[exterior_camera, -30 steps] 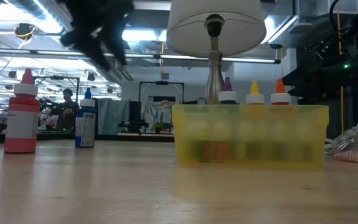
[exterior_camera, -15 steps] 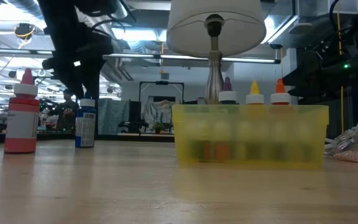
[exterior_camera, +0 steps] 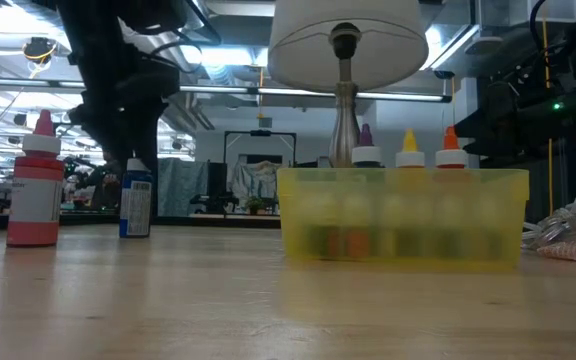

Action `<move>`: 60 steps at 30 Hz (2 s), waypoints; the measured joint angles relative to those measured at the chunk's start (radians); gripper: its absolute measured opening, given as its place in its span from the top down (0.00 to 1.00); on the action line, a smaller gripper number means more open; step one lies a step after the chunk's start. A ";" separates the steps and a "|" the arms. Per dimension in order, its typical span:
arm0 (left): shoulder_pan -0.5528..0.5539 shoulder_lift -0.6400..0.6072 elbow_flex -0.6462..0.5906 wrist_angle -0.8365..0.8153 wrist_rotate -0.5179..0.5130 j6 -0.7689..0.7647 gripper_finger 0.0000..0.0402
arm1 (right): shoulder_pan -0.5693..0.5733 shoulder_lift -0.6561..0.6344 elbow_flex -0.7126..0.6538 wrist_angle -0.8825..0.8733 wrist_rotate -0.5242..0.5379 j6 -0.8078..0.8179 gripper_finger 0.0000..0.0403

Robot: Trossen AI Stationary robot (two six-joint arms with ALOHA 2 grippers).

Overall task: Pick & Place food coloring
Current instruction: Put the blue food coloring bottle into the yellow bin

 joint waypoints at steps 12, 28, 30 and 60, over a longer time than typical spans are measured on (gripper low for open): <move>0.000 0.006 0.000 -0.001 0.027 0.028 0.55 | 0.000 0.000 0.000 0.000 0.000 0.000 0.12; -0.016 0.006 0.048 -0.019 0.054 0.063 0.69 | 0.000 0.000 0.000 0.000 0.000 0.000 0.12; -0.022 0.006 0.080 -0.028 0.050 0.074 0.68 | 0.000 0.000 0.000 0.000 0.000 0.000 0.12; -0.081 0.529 0.879 -0.152 0.051 0.361 0.70 | 0.000 0.000 0.000 0.000 0.000 0.000 0.12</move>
